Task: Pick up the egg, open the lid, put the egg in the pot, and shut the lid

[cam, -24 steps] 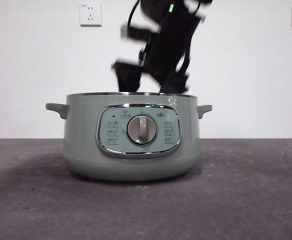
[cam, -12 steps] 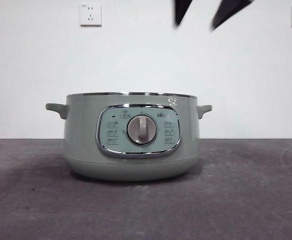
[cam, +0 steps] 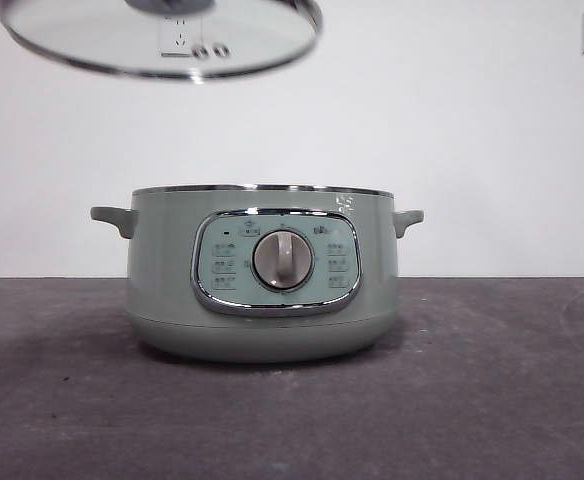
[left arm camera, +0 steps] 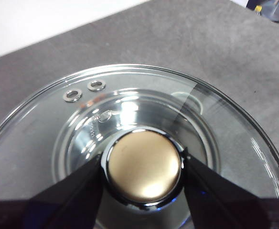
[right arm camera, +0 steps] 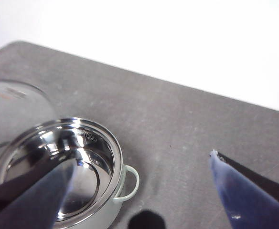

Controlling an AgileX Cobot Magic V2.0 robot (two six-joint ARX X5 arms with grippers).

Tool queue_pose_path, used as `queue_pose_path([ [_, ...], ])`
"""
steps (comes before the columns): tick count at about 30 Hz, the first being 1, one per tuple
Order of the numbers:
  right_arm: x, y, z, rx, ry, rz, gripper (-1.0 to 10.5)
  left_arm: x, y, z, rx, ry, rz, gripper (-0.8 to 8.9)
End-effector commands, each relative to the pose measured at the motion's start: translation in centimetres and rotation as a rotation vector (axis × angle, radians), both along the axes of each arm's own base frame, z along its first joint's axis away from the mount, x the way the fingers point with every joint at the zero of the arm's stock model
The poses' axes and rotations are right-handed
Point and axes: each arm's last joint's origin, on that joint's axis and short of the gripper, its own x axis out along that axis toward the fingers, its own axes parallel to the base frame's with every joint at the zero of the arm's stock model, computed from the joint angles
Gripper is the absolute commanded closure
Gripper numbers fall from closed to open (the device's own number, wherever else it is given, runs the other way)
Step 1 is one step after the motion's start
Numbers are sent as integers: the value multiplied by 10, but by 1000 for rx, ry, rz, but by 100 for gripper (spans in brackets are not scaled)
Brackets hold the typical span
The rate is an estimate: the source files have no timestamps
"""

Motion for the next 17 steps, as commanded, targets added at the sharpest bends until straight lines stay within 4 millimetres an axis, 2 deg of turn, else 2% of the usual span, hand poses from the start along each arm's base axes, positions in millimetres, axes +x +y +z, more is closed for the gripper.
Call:
queue_pose_path([
  [1, -15, -9, 6, 25, -22, -6, 474, 16, -11, -7, -12, -12, -11, 822],
  [8, -42, -23, 11, 35, -40, -6, 474, 53, -39, -40, -1, 8, -34, 822],
  [12, -44, -25, 9, 25, -22, -6, 474, 66, -53, -55, 0, 6, -51, 822],
  [17, -44, -24, 9, 24, -18, -2, 474, 76, -59, -69, 11, 24, -48, 822],
])
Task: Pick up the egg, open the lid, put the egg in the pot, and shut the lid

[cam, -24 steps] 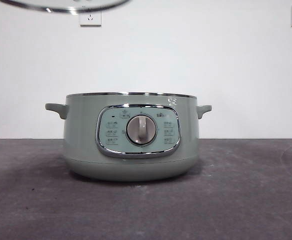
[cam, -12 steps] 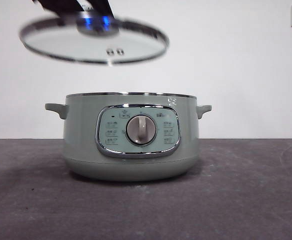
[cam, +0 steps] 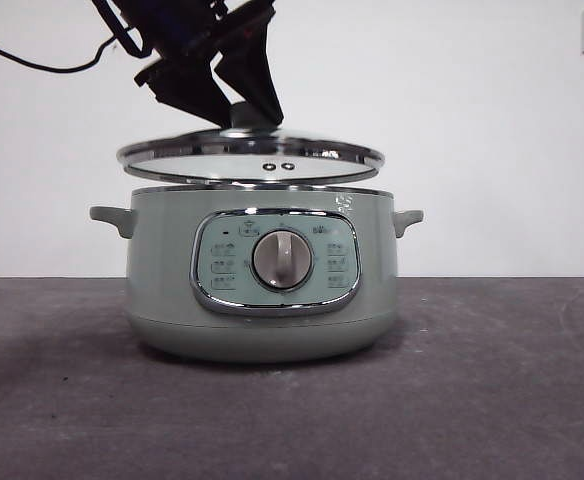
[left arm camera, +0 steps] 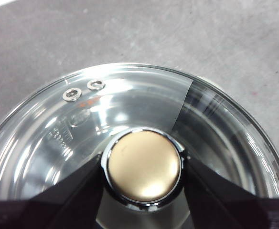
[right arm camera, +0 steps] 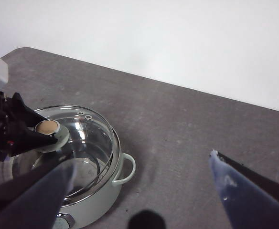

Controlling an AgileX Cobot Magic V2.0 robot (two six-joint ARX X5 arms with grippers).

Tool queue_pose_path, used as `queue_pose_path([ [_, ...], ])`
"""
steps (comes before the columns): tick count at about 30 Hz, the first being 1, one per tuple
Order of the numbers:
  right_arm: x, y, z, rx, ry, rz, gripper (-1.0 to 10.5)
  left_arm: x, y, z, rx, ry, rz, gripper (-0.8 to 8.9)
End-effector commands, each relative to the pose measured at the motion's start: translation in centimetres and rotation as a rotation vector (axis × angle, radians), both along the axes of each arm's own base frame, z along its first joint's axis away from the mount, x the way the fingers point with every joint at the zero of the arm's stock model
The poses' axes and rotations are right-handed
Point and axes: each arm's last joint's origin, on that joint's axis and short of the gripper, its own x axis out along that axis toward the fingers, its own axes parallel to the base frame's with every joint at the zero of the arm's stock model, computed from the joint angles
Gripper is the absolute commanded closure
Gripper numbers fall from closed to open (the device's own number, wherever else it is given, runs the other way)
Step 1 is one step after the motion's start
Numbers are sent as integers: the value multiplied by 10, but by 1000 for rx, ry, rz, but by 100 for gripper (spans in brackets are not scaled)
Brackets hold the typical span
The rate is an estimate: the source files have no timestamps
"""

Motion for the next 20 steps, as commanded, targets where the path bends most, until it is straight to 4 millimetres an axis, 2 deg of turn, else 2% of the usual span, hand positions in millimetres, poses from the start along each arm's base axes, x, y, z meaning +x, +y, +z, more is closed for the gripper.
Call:
queue_pose_path([
  [1, 0, 0, 0, 13, 1, -3, 474, 3, -2, 5, -35, -50, -1, 822],
  [20, 2, 1, -1, 6, 6, -2, 474, 1, -13, -6, 4, -10, -9, 822],
])
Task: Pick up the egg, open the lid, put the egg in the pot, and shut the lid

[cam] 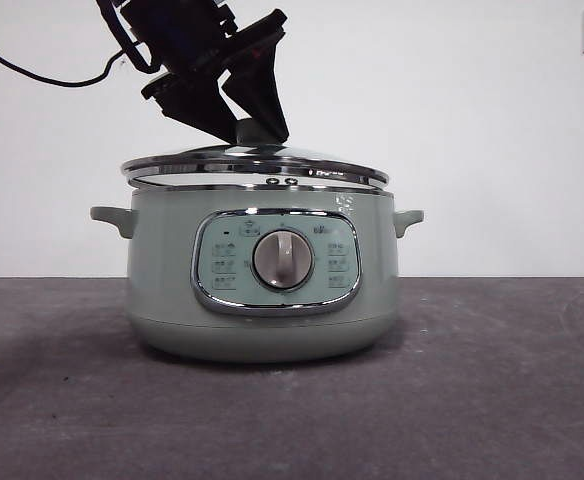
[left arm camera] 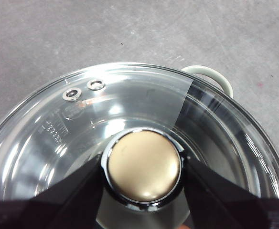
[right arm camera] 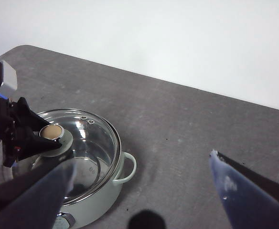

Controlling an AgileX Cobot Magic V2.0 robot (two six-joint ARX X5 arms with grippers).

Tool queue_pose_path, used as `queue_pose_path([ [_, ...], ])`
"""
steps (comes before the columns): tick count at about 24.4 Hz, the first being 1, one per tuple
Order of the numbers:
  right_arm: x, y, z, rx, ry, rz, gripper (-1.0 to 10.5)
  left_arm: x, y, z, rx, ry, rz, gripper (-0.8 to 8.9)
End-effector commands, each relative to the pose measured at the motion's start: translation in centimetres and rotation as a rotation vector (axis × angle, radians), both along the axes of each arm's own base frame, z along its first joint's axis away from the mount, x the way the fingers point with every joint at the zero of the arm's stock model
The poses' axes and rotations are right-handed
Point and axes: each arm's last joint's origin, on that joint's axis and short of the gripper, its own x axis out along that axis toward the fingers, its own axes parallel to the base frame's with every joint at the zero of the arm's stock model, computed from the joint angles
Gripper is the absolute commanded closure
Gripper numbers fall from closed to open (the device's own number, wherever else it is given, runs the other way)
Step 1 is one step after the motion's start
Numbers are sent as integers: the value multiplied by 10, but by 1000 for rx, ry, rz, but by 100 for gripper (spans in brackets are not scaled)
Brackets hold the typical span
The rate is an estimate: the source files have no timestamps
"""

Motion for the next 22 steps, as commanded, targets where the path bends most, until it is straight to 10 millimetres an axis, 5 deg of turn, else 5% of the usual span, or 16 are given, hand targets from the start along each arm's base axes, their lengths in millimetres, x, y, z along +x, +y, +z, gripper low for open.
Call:
queue_pose_path([
  [1, 0, 0, 0, 10, -1, -3, 474, 1, -6, 1, -24, -25, -11, 822],
  [15, -2, -1, -4, -15, 37, 1, 474, 9, -9, -18, 28, 33, 10, 795],
  [18, -3, -2, -8, -36, 76, 2, 474, 8, -9, -19, 31, 47, 14, 387],
  [22, -6, -2, -13, -52, 137, 34, 474, 5, -7, -15, 32, 48, 16, 333],
])
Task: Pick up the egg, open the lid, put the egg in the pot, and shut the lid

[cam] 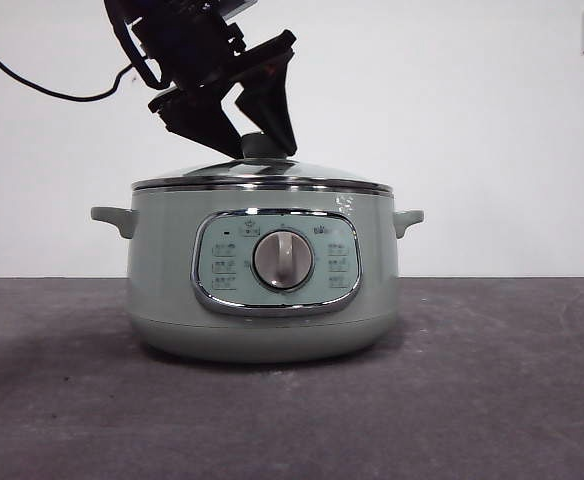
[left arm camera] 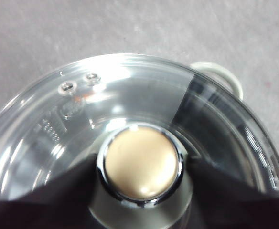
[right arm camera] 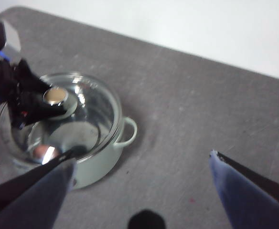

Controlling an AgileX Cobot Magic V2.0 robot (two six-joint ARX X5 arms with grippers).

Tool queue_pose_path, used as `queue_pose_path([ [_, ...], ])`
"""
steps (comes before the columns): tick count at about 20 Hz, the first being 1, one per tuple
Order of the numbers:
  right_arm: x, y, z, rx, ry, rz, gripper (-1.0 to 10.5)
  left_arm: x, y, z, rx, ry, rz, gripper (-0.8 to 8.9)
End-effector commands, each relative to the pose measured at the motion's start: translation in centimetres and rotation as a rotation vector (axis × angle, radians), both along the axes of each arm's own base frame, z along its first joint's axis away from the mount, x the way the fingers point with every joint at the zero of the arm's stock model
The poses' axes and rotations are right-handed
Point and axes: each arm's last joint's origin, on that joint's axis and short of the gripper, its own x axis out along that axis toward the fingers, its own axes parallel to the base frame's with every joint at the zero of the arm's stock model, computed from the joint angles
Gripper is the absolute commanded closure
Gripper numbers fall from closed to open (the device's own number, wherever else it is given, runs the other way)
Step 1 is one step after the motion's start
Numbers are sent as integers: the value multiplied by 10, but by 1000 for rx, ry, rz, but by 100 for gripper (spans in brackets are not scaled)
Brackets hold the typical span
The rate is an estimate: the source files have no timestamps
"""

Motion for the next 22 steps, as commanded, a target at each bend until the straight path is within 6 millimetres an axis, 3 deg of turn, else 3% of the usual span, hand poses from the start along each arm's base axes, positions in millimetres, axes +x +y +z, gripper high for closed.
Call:
queue_pose_path([
  [1, -2, 1, -2, 19, 31, 45, 474, -3, 1, -1, 12, 16, -4, 333],
  [5, -3, 1, -3, 22, 53, 68, 474, -14, 7, 16, -6, -14, -4, 333],
  [9, -5, 4, -8, 49, 137, 167, 475, -39, 23, 48, -29, -51, -4, 334],
  [14, -5, 9, -18, 76, 290, 288, 479, -105, 62, 95, -45, -52, -3, 343],
  [19, -1, 13, -28, 62, 428, 320, 482, -164, 97, 117, -91, -4, -19, 354],
  [20, 0, 14, -29, 59, 436, 318, 523, -172, 101, 118, -95, 10, -32, 414],
  [22, 1, 14, -29, 59, 436, 318, 775, -184, 107, 118, -99, 52, -63, 733],
])
